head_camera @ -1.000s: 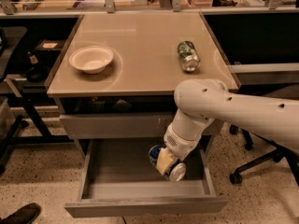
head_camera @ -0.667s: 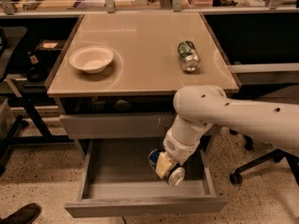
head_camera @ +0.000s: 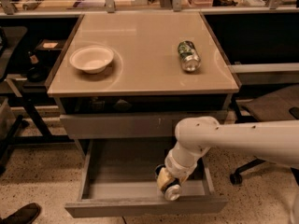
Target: Place pepsi can into middle drawer
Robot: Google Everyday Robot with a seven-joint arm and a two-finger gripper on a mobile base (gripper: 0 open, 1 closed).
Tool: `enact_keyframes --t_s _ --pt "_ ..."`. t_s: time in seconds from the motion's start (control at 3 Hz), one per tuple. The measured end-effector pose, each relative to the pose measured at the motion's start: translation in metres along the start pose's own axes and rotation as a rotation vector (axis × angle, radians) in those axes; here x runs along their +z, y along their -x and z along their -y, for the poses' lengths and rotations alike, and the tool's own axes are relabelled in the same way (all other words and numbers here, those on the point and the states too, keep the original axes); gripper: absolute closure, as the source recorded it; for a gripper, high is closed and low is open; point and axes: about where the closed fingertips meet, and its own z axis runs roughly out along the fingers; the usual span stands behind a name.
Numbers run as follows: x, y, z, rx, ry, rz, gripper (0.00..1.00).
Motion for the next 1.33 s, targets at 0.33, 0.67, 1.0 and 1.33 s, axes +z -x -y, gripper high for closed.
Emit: enact_keyframes --t_s 0.33,0.67,1.0,1.33 --pt "0.025 0.016 0.008 0.058 -0.007 0.017 1.00" --pt "0.027 0.017 0.008 0.064 -0.006 0.018 1.00" --pt "0.037 0.027 -0.001 0.081 0.015 0.035 1.00" --pt "0.049 0.049 -0.012 0.108 0.040 0.085 1.00"
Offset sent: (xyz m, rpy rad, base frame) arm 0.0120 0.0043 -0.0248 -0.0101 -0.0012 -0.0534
